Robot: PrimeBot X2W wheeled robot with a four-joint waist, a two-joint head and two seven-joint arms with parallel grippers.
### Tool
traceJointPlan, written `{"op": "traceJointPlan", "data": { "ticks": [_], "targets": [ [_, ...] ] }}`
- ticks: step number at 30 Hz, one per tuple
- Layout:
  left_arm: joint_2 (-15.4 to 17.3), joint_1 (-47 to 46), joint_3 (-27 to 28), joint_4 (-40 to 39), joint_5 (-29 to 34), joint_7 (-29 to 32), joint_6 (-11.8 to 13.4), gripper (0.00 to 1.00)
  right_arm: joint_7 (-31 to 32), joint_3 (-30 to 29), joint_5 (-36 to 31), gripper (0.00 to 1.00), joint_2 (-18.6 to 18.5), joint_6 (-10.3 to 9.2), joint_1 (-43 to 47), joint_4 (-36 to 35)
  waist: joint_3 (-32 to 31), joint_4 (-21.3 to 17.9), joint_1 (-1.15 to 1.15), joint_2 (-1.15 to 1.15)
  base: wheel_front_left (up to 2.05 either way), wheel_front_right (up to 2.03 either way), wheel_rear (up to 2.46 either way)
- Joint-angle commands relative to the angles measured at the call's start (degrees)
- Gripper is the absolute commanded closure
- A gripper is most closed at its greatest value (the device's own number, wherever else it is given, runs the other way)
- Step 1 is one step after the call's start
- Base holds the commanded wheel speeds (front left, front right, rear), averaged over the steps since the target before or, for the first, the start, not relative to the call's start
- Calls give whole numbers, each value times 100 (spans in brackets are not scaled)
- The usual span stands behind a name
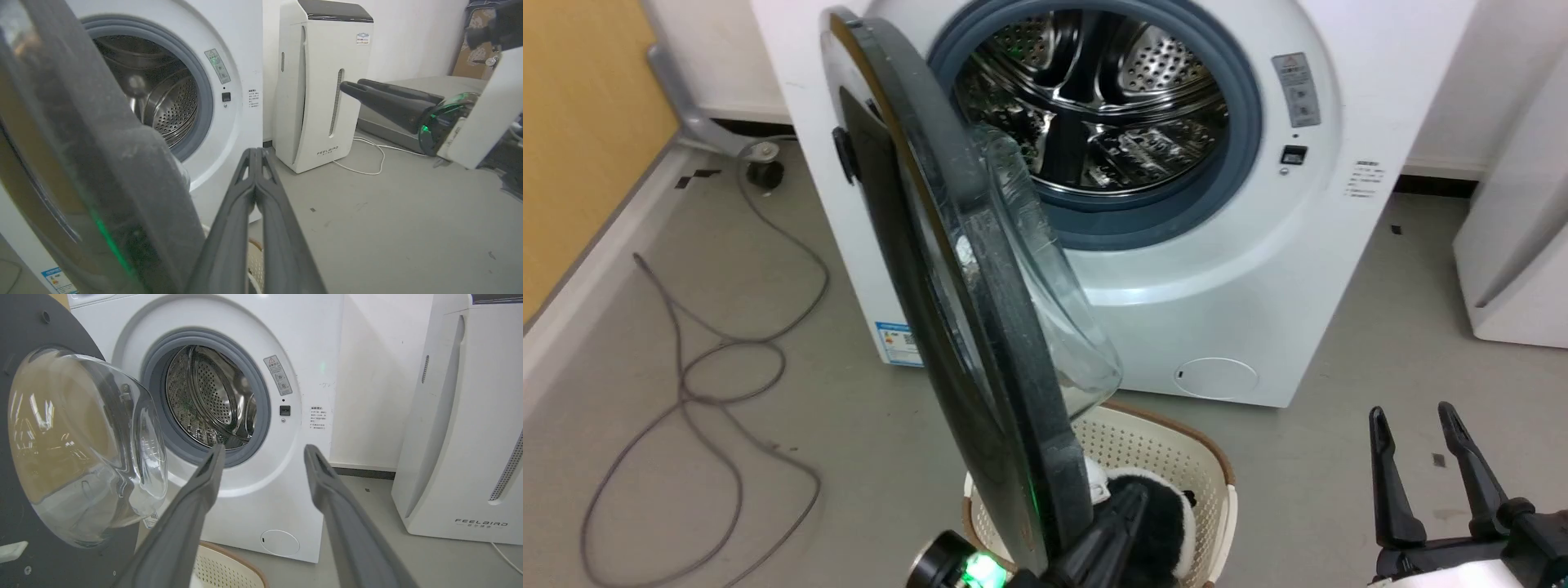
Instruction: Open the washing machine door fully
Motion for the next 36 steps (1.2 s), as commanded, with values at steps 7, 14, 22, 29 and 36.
{"op": "traceJointPlan", "data": {
  "ticks": [7, 14, 22, 29, 36],
  "targets": [
    [-6, -131, 247, 176, -53, -25, 91, 100, -25, 29, -11, 0, 20, 5, -51, 19, 102, 363, 0, 0, 0, 0, 0],
    [20, 28, 277, 105, -32, -25, 74, 100, -25, 90, 54, 0, 20, 5, 13, 64, 38, 824, 0, 0, 0, 0, 0],
    [89, 208, 365, -60, -15, -25, 107, 100, -25, 145, 135, 0, 20, 5, 11, 64, 65, 1466, 0, 0, 0, 0, 0],
    [124, 260, 529, -114, -28, -25, 182, 100, -25, 173, 172, 0, 20, 5, 8, 71, 167, 1970, 0, 0, 0, 0, 0],
    [188, 367, 924, -188, -113, -25, 362, 100, -25, 202, 97, 0, 20, 5, -74, 70, 337, 2278, 0, 0, 0, 0, 0]
  ]
}}
